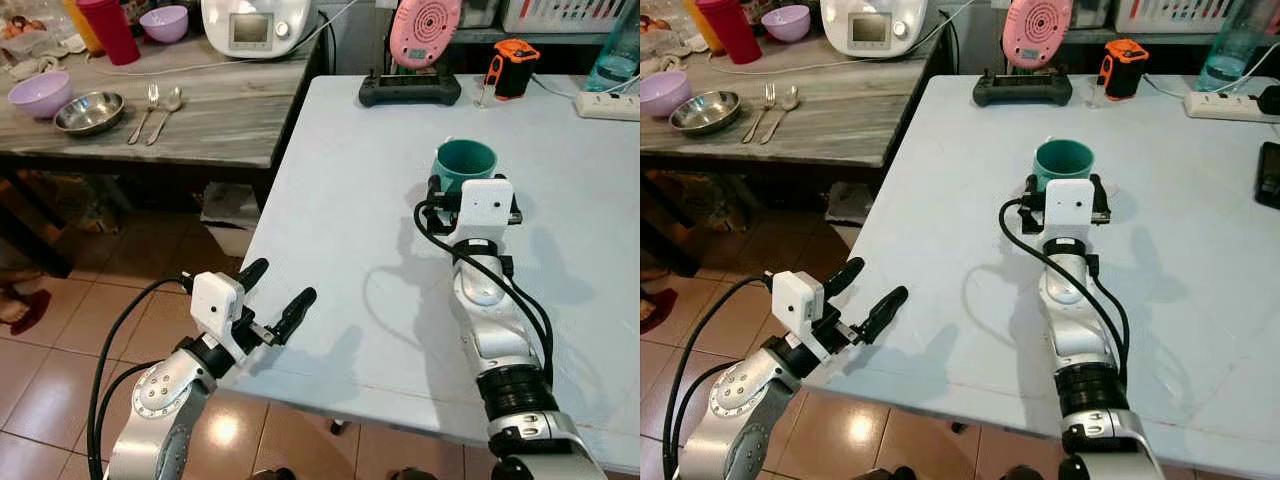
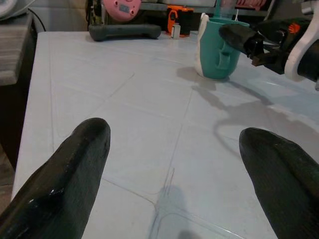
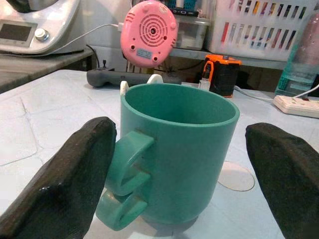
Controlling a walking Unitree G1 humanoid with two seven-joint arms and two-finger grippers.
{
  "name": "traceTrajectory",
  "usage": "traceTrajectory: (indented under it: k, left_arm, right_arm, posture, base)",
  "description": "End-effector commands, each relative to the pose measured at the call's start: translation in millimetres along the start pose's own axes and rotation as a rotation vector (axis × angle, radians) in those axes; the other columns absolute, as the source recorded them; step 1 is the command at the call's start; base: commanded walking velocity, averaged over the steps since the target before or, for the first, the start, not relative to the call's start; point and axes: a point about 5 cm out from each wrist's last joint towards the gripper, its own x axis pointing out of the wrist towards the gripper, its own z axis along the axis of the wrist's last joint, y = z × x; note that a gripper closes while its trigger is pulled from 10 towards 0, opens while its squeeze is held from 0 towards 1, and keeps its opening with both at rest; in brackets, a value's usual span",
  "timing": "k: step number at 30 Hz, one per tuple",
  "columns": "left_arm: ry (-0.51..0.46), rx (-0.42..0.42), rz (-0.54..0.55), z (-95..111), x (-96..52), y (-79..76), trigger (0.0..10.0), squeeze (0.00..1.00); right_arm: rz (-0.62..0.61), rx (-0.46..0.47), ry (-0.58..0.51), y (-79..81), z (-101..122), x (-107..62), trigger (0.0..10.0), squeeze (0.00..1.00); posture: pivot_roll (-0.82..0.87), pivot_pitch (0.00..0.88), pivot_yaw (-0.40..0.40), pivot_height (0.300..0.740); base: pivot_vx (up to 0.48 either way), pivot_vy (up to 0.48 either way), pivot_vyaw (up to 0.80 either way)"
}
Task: Setting the table
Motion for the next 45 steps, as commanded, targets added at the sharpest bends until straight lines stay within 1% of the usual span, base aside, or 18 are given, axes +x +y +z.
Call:
traceTrajectory:
  k: [1,4,8,11,14,17,20,24,29,35,37,38,39,42,44,45]
  left_arm:
    - [0.016,-0.002,0.011,-2.9,-3.9,0.7,10.0,0.0]
    - [0.016,-0.002,0.016,-2.9,-4.7,0.6,10.0,0.0]
    - [0.015,-0.001,0.028,-2.0,-7.9,1.8,10.0,0.0]
    - [0.015,-0.001,0.029,-1.8,-8.5,2.2,10.0,0.0]
    - [0.015,0.004,0.025,-0.6,-9.7,4.0,10.0,0.0]
    - [0.016,0.009,0.02,0.3,-9.0,5.6,10.0,0.0]
    - [0.016,0.012,0.019,0.1,-7.5,7.1,10.0,0.0]
    - [0.016,0.015,0.016,-2.4,-4.1,9.2,10.0,0.0]
    - [0.02,0.019,0.019,-3.8,-4.5,11.5,10.0,0.0]
    - [0.019,0.02,0.024,-1.9,-4.6,11.1,10.0,0.0]
    - [0.02,0.022,0.03,-0.5,-4.5,10.4,10.0,0.0]
    - [0.019,0.023,0.035,0.1,-4.6,9.9,10.0,0.0]
    - [0.014,0.03,0.052,1.6,-5.0,9.3,10.0,0.0]
    - [0.0,0.038,0.069,4.3,-3.9,8.6,10.0,0.0]
    - [-0.001,0.038,0.07,4.5,-3.8,8.5,10.0,0.0]
    - [-0.01,0.049,0.097,5.4,-3.7,9.2,10.0,0.0]
  right_arm:
    - [-0.01,0.004,0.016,-1.2,-3.3,0.3,10.0,0.0]
    - [-0.01,-0.001,0.011,-3.3,-3.8,-0.7,10.0,0.0]
    - [-0.046,-0.024,0.025,-15.1,-10.5,-8.1,10.0,0.0]
    - [-0.053,-0.031,0.029,-16.8,-11.7,-9.1,10.0,0.0]
    - [-0.077,-0.027,0.027,-23.1,-12.0,-12.8,10.0,0.0]
    - [-0.094,-0.03,0.028,-28.9,-13.6,-16.8,10.0,0.0]
    - [-0.098,-0.032,0.027,-29.9,-13.8,-19.8,10.0,0.0]
    - [-0.063,-0.053,-0.013,-22.4,-7.1,-20.3,10.0,0.0]
    - [-0.05,-0.054,-0.023,-19.7,-4.2,-19.1,10.0,0.0]
    - [-0.033,-0.072,-0.024,-21.4,-4.2,-17.8,10.0,0.0]
    - [-0.012,-0.084,-0.02,-21.7,-4.7,-17.0,10.0,0.0]
    - [0.001,-0.082,-0.023,-22.1,-3.8,-16.6,10.0,0.0]
    - [0.035,-0.088,-0.037,-22.1,-0.9,-16.5,10.0,0.0]
    - [0.089,-0.12,-0.058,-22.7,2.4,-18.9,10.0,0.0]
    - [0.092,-0.122,-0.06,-23.0,2.6,-19.2,10.0,0.0]
    - [0.103,-0.146,-0.073,-29.5,4.2,-22.8,10.0,0.0]
  posture:
    - [-0.09,0.153,0.097,0.74]
    - [-0.09,0.156,0.095,0.74]
    - [-0.09,0.158,0.1,0.74]
    - [-0.09,0.157,0.1,0.74]
    - [-0.09,0.154,0.11,0.74]
    - [-0.1,0.152,0.119,0.74]
    - [-0.1,0.148,0.124,0.74]
    - [-0.11,0.144,0.131,0.74]
    - [-0.11,0.141,0.13,0.74]
    - [-0.11,0.141,0.13,0.74]
    - [-0.11,0.141,0.13,0.74]
    - [-0.1,0.143,0.118,0.74]
    - [-0.1,0.145,0.112,0.74]
    - [-0.1,0.149,0.107,0.74]
    - [-0.1,0.149,0.107,0.74]
    - [-0.1,0.151,0.104,0.74]
  base:
    - [0.0,0.0,0.0]
    - [0.0,0.0,0.0]
    - [0.0,0.0,0.0]
    - [0.0,0.0,0.0]
    - [0.0,0.0,0.0]
    - [0.0,0.0,0.0]
    - [0.0,0.0,0.0]
    - [0.0,0.0,0.0]
    - [0.0,0.0,0.0]
    - [0.0,0.0,0.0]
    - [0.0,0.0,0.0]
    - [0.0,0.0,0.0]
    - [0.0,0.0,0.0]
    - [0.0,0.0,0.0]
    - [0.0,0.0,0.0]
    - [0.0,0.0,0.0]
